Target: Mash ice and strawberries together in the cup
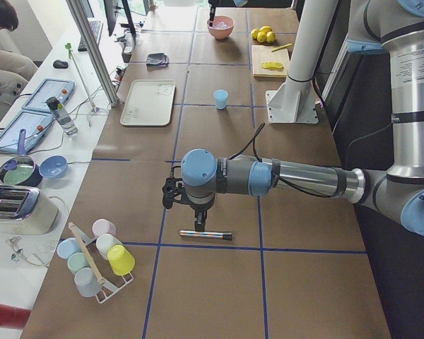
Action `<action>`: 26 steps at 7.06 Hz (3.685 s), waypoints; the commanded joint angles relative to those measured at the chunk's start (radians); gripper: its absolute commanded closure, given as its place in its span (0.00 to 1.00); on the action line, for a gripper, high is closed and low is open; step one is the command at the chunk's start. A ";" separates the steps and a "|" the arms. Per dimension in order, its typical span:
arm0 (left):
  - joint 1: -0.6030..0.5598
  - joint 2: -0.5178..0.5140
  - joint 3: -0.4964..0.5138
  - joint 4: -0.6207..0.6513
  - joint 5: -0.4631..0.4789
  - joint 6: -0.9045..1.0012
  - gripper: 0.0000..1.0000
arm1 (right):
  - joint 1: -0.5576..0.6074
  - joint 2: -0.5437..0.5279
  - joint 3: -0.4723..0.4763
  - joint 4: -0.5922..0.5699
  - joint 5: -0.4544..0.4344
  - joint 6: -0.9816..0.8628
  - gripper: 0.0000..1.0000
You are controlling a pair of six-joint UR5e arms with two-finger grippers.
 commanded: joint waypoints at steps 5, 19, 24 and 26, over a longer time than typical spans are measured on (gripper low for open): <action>0.001 0.000 0.001 0.001 0.000 0.000 0.00 | -0.526 0.491 0.009 -0.112 -0.296 0.656 1.00; -0.001 0.018 0.000 0.000 -0.023 0.000 0.00 | -0.407 0.398 0.050 -0.168 -0.236 0.706 0.00; -0.001 0.018 0.000 -0.002 -0.023 0.002 0.00 | 0.127 -0.134 0.034 -0.135 0.051 -0.184 0.00; -0.001 0.018 0.000 -0.008 -0.023 0.000 0.00 | 0.200 -0.187 -0.051 -0.135 0.077 -0.351 0.00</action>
